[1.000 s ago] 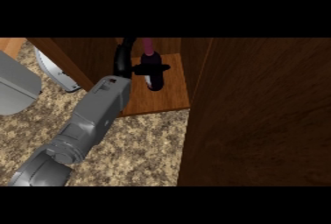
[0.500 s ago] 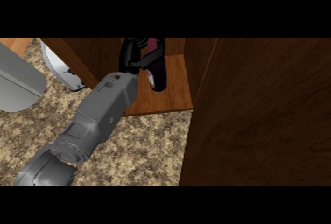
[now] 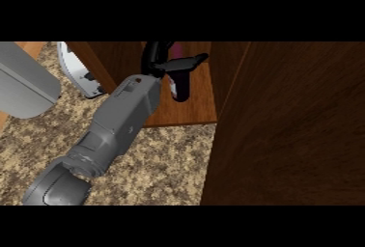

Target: Pick up the wine, place it into the cabinet and close the cabinet

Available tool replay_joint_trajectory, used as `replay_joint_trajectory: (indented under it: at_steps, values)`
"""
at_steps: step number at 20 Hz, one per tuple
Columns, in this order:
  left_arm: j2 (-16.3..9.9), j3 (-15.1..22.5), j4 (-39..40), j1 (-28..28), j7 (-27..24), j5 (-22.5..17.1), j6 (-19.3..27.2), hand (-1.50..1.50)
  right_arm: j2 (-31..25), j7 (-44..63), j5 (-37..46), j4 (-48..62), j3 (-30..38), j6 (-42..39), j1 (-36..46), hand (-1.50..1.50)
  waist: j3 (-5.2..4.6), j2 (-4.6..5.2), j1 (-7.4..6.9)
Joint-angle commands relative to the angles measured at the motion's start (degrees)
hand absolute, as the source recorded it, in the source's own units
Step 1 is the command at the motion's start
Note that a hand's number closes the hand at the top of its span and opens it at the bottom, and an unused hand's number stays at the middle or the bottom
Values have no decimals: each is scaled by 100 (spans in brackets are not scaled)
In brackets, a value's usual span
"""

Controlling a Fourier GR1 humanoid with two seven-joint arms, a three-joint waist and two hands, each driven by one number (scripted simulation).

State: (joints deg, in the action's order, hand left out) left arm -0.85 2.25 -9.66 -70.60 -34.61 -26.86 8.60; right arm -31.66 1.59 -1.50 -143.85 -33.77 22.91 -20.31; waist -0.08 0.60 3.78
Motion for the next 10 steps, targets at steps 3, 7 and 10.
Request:
replay_joint_trajectory:
  at_steps: [3, 7, 10]
  values:
    - [83, 9, -283, 147, 48, -97, -213, -150, -165, 579, -83, -1200, 53, 118, -357, -150, 3, -62, -145]
    - [84, 267, -637, 479, 178, -135, -236, -150, -212, 550, -282, -1132, 189, 78, -429, -150, 7, -123, -265]
    - [85, 381, -854, 687, 250, -432, -394, -150, -12, 437, 113, -1099, -317, 221, -407, -150, 0, -138, -157]
